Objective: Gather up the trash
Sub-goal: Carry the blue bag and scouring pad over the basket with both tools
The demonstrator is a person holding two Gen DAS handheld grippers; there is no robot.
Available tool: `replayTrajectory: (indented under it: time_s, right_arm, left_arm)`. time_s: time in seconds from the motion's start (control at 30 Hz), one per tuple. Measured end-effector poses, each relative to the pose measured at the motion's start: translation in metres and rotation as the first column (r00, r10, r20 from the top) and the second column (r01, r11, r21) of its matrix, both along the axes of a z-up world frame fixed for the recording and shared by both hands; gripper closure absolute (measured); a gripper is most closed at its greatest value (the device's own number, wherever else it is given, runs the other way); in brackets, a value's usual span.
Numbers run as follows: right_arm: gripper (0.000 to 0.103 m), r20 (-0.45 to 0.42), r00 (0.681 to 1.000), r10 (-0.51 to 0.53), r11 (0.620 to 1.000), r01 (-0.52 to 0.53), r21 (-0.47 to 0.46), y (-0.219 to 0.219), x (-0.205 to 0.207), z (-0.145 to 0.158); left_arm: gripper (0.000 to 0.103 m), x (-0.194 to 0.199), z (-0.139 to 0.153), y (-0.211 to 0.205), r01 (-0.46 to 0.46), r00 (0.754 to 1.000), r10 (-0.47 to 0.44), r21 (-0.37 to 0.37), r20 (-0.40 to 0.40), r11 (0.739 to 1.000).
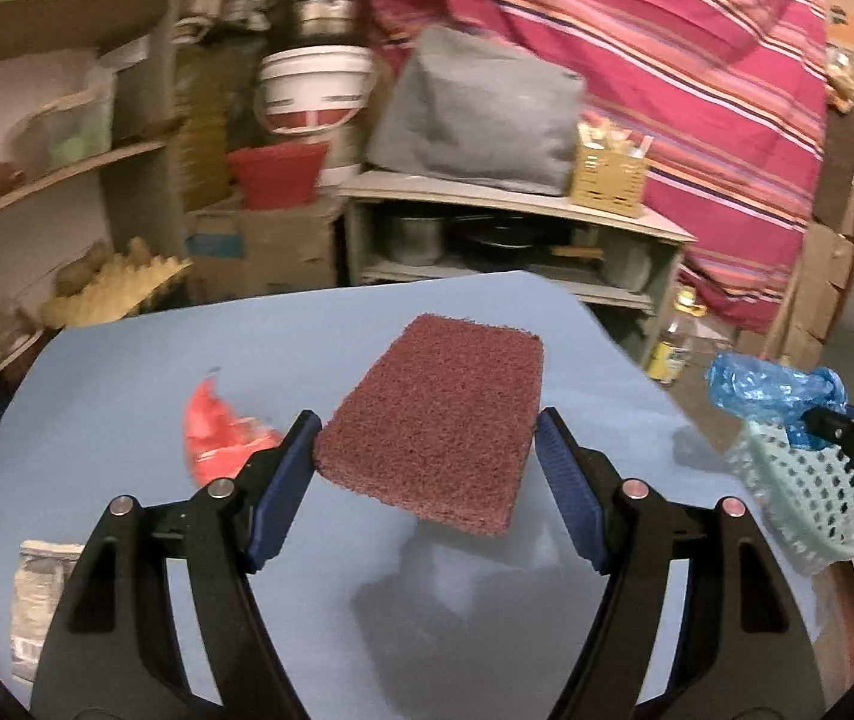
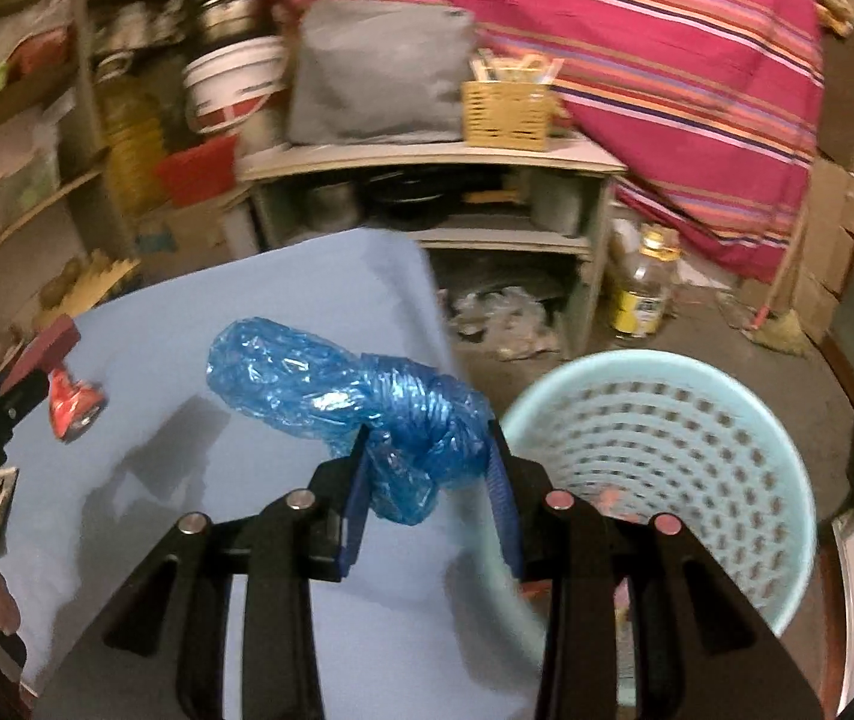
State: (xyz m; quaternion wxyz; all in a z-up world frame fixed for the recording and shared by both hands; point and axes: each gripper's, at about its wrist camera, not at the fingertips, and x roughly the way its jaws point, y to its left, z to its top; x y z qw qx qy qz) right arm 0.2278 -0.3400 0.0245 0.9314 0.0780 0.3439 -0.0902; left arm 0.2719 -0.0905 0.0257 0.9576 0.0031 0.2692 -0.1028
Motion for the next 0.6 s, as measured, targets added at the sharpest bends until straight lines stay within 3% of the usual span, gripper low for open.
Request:
replayTrajectory:
  time_s: [0.3,0.6]
  right_arm:
    - [0.067,0.006,0.989,-0.148,0.989,0.148,0.023,-0.082,-0.028,0.000]
    - [0.067,-0.013,0.954,-0.301,0.953,0.301,0.030,-0.139,-0.045,-0.003]
  left_arm:
    - [0.031,-0.009,0.022,-0.097,0.128,0.991,-0.128,-0.001,0.043,0.992]
    - [0.031,-0.030,0.019,-0.209,0.289,0.957,-0.289,0.009,0.039,0.957]
